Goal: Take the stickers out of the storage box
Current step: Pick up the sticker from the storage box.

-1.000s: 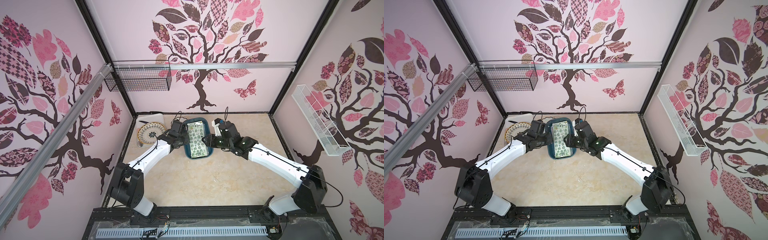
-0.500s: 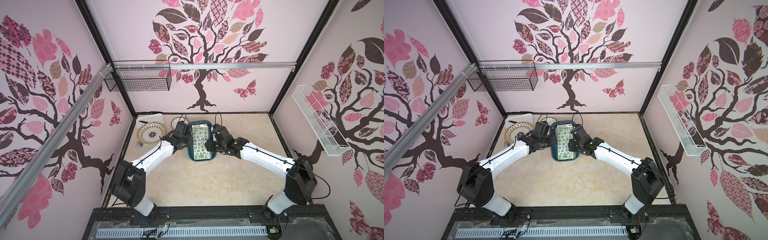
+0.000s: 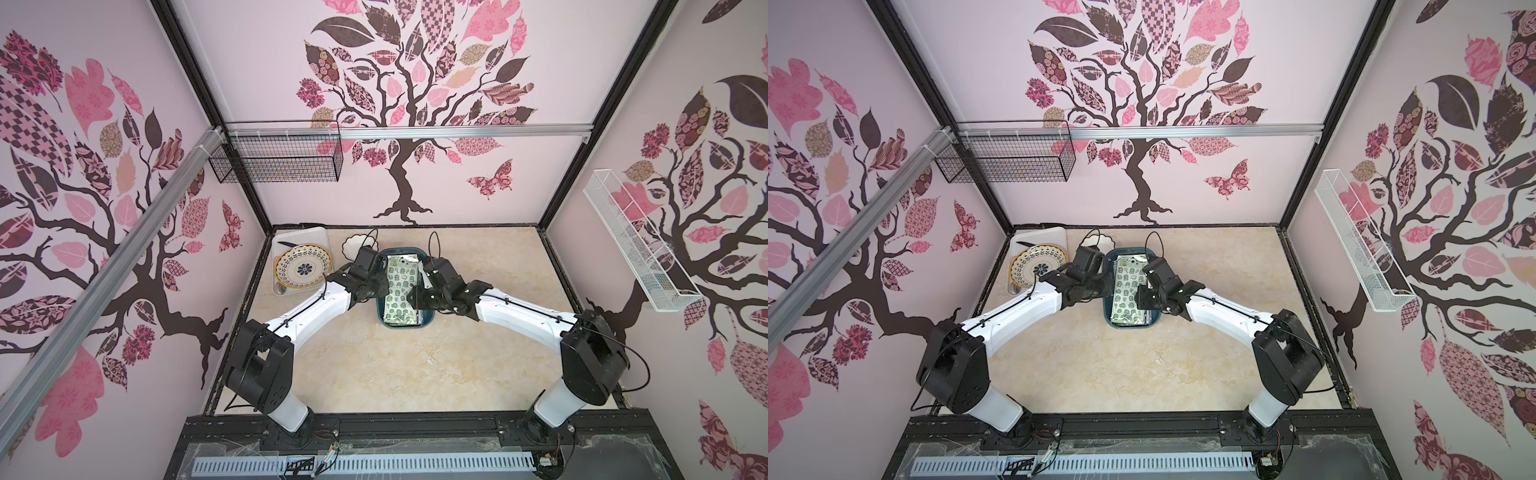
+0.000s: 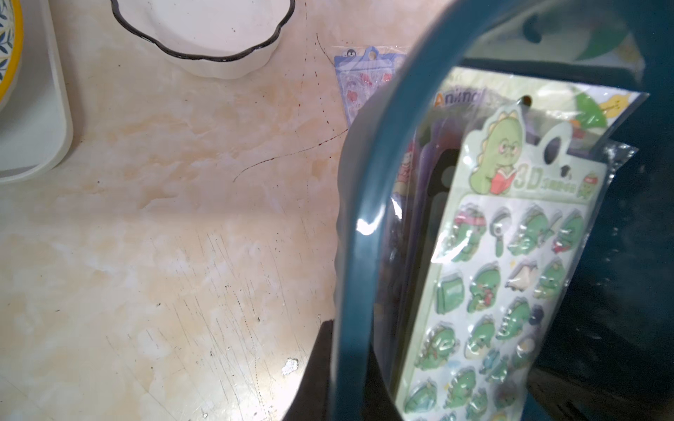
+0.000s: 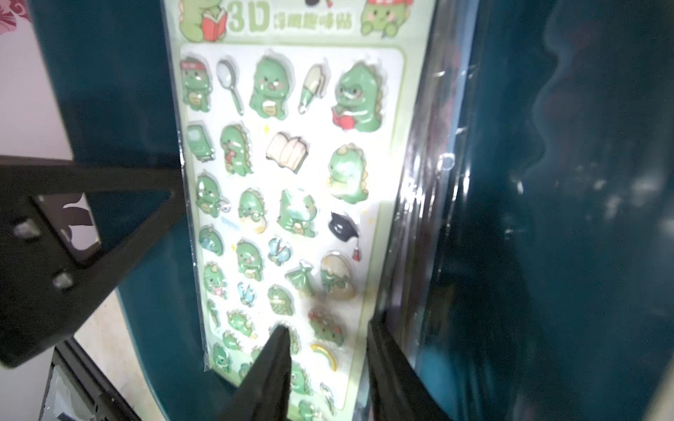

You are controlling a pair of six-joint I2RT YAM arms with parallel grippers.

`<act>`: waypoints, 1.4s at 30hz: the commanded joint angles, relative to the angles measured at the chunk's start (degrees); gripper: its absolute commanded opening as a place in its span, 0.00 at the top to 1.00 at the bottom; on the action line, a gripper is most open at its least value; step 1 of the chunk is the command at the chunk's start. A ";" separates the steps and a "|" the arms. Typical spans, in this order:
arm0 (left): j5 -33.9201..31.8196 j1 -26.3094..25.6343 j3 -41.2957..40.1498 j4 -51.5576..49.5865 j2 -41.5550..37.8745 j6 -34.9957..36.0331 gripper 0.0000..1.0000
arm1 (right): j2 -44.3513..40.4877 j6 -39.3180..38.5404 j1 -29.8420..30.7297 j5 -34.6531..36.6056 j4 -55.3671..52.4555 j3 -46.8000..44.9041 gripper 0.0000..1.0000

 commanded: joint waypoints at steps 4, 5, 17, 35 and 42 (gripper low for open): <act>1.51 -0.13 1.32 2.98 -0.03 -0.52 1.00 | -2.77 1.75 -1.71 -8.06 3.20 -1.23 0.61; 1.51 -0.08 1.32 2.98 0.05 -0.47 1.00 | -2.82 2.23 -2.12 -8.98 3.68 -1.56 0.62; 0.97 -0.11 1.49 2.56 0.43 -0.50 1.00 | -3.29 2.83 -2.22 3.15 -3.29 -0.23 0.56; 1.52 -0.16 1.67 2.41 0.50 -0.72 1.00 | -2.29 2.35 -1.29 2.32 -1.54 -0.34 0.56; 1.54 -0.23 1.62 2.44 0.49 -0.75 1.00 | -0.57 2.03 -0.95 8.46 -5.58 1.52 0.56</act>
